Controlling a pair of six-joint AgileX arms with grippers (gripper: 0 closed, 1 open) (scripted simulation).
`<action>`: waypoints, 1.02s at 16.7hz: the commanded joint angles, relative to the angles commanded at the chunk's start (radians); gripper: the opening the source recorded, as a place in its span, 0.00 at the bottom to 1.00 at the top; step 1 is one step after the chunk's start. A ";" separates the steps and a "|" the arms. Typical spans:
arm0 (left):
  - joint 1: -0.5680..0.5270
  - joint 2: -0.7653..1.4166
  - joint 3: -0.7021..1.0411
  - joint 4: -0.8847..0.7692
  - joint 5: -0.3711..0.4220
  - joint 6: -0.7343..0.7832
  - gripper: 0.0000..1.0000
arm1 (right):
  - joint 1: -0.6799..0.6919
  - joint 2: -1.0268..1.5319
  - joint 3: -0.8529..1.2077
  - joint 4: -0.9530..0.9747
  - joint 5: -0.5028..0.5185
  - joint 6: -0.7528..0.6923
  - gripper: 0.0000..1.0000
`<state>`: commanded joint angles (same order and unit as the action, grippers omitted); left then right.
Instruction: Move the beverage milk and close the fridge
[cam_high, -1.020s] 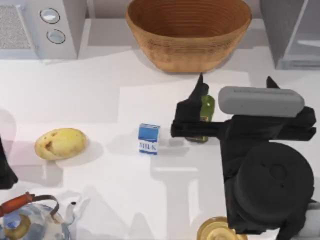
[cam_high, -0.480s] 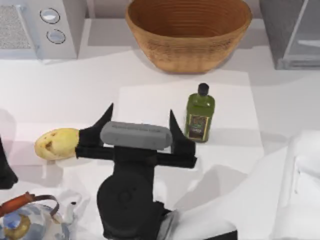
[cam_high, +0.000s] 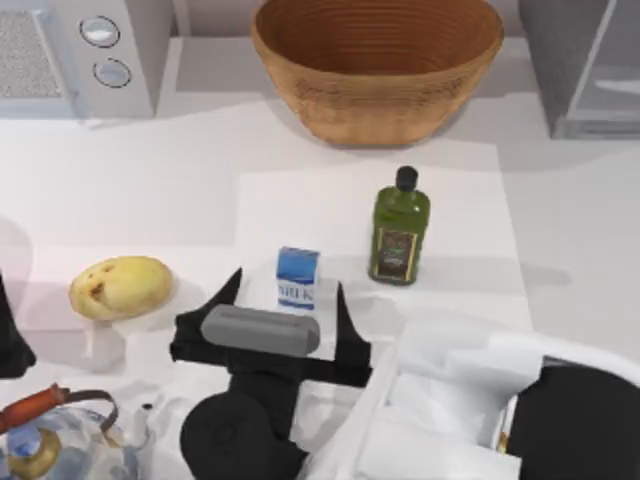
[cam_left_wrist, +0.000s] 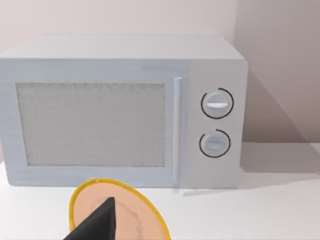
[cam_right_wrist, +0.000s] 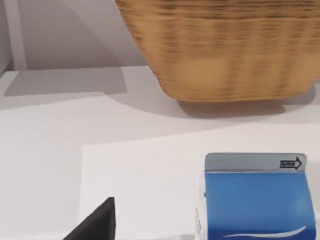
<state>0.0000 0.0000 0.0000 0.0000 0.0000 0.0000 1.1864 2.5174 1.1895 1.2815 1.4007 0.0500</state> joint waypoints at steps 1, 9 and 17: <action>0.000 0.000 0.000 0.000 0.000 0.000 1.00 | -0.002 0.003 0.000 0.001 0.001 0.000 1.00; 0.000 0.000 0.000 0.000 0.000 0.000 1.00 | 0.005 0.018 0.047 -0.025 0.008 -0.007 1.00; 0.000 0.000 0.000 0.000 0.000 0.000 1.00 | -0.089 0.026 0.055 -0.015 -0.085 -0.016 1.00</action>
<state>0.0000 0.0000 0.0000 0.0000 0.0000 0.0000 1.0975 2.5435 1.2448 1.2669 1.3156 0.0338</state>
